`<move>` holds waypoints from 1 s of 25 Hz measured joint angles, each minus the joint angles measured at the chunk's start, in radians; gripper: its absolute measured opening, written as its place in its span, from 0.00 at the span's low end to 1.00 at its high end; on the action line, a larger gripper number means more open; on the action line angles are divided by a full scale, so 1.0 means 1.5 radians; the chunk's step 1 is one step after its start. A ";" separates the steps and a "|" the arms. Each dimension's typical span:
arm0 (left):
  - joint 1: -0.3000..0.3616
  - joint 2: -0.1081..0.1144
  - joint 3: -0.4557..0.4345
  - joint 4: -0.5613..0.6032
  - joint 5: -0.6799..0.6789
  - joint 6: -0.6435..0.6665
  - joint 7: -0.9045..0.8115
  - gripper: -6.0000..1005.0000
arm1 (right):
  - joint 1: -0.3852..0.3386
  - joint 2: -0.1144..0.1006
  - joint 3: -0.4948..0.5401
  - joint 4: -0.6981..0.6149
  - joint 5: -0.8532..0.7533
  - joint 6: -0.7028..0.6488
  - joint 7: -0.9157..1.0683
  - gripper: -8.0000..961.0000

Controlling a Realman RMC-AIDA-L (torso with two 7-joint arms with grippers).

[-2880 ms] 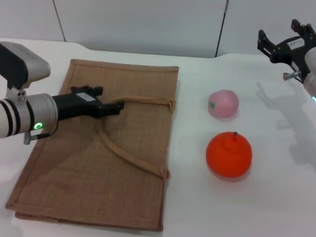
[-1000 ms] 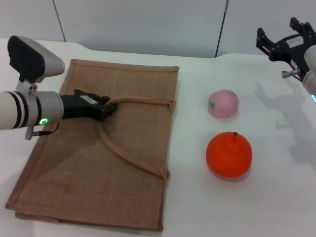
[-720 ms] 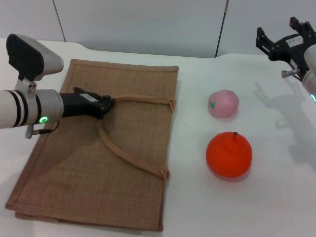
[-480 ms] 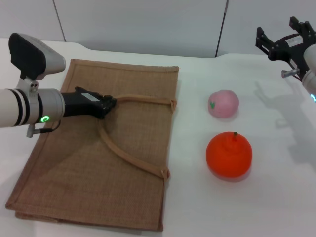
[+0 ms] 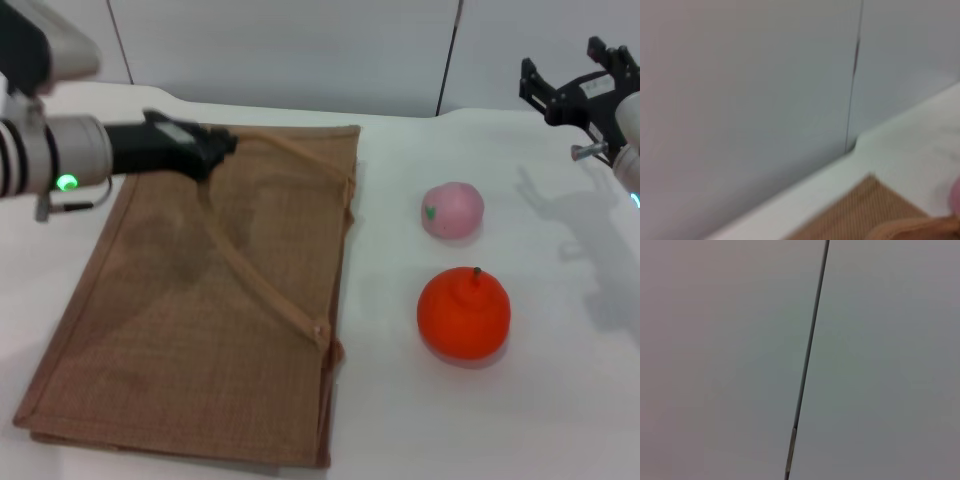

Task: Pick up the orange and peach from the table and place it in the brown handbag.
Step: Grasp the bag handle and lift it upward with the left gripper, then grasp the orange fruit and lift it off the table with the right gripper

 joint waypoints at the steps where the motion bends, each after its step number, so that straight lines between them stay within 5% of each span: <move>1: 0.010 -0.001 0.000 0.030 0.001 -0.018 -0.013 0.10 | 0.000 0.000 0.000 -0.001 -0.001 0.004 0.000 0.92; 8: 0.076 -0.001 0.027 0.266 0.007 -0.091 -0.126 0.10 | 0.001 0.000 0.000 -0.004 0.000 0.021 0.000 0.92; 9: 0.101 0.000 0.052 0.364 0.029 -0.099 -0.181 0.10 | 0.001 0.000 0.000 -0.002 0.001 0.021 0.000 0.92; 13: 0.112 0.002 0.047 0.510 0.063 -0.164 -0.255 0.10 | -0.001 -0.001 0.000 0.001 0.001 0.022 0.000 0.92; 25: 0.104 0.003 -0.024 0.721 0.090 -0.287 -0.350 0.10 | -0.007 0.000 -0.005 -0.021 -0.006 0.038 -0.001 0.92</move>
